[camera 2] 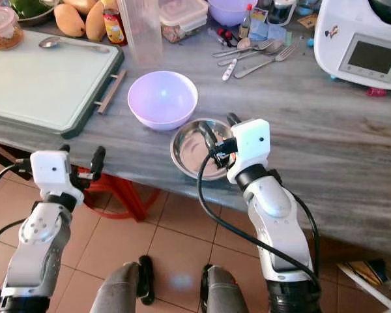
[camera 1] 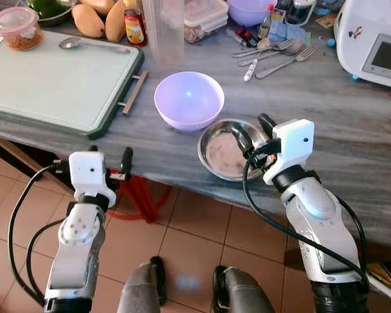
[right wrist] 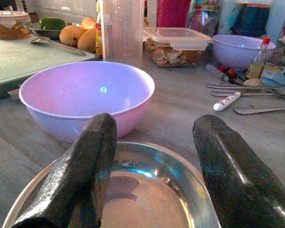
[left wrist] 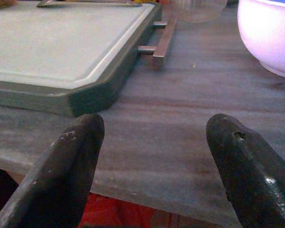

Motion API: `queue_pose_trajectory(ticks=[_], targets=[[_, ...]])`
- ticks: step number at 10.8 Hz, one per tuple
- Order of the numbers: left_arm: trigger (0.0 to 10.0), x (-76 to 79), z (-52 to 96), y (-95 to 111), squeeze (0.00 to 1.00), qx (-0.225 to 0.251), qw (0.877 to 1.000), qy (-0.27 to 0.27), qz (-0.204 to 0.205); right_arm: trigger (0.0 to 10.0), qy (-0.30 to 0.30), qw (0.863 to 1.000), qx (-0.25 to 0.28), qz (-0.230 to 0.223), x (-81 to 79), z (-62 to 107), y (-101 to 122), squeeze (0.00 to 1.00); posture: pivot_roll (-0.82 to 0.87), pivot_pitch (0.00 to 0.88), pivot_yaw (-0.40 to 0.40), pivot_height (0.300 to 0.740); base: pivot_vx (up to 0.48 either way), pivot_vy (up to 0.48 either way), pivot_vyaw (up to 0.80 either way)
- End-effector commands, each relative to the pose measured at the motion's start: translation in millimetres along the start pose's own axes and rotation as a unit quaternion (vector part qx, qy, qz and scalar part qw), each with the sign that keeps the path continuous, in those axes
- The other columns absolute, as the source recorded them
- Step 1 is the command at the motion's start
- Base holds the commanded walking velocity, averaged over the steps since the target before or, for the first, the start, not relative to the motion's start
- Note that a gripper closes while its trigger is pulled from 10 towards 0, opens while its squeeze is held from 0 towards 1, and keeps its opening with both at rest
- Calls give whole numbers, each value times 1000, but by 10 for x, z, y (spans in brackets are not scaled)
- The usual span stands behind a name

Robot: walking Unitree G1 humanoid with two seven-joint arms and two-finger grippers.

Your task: Setting the table

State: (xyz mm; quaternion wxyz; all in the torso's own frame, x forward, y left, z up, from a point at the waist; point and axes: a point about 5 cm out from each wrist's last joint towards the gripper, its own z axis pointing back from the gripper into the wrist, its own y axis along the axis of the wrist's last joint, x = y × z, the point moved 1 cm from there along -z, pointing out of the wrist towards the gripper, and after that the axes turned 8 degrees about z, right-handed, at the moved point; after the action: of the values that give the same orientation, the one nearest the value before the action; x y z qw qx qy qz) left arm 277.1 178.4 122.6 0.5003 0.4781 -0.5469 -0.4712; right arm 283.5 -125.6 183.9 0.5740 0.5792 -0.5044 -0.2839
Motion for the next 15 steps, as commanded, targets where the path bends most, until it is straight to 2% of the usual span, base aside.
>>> queue_pose_trajectory(ticks=[1,3,5,7,9,10,11,12,13,14,15], targets=[[10000,-27,26,-60,0,-14,1000,9,-3,10000,-9,1000,7,7,8,36,21,0,-46,179,-4,740,-281,0,0],[10000,0,24,-66,0,-14,1000,6,0,10000,-38,999,0,19,65,19,-23,0,-43,173,-2,740,-279,0,0],[10000,33,24,-71,0,-16,1000,-1,6,10000,-71,997,7,-6,135,6,-6,0,-43,171,0,740,-274,0,0],[10000,99,33,-89,0,-17,1000,-7,12,10000,-98,995,-10,1,199,26,-75,0,-43,168,-3,740,-276,0,0],[10000,118,35,-90,0,-18,1000,-7,16,10000,-112,992,-50,33,158,-7,-193,0,-48,181,-5,740,-272,0,0],[10000,129,41,-94,0,-19,1000,-10,16,10000,-118,991,-60,13,142,-4,-215,0,-47,182,-11,740,-274,0,0],[10000,129,50,-104,0,-21,1000,-13,16,10000,-128,990,-63,15,133,19,-249,0,-43,174,-12,740,-274,0,0],[10000,118,56,-102,0,-22,1000,-13,15,10000,-150,984,-91,6,158,91,-370,0,-39,171,-9,740,-270,0,0],[10000,111,57,-109,0,-24,999,-13,16,10000,-159,981,-102,-33,159,139,-439,0,-39,160,3,740,-274,0,0],[10000,129,63,-133,0,-28,999,-14,18,10000,-157,982,-98,-23,162,151,-446,839,-41,155,7,740,-270,0,0],[10000,150,71,-174,0,-36,999,-12,26,10000,-158,983,-96,-22,164,141,-459,988,-43,145,13,740,-270,0,0]])
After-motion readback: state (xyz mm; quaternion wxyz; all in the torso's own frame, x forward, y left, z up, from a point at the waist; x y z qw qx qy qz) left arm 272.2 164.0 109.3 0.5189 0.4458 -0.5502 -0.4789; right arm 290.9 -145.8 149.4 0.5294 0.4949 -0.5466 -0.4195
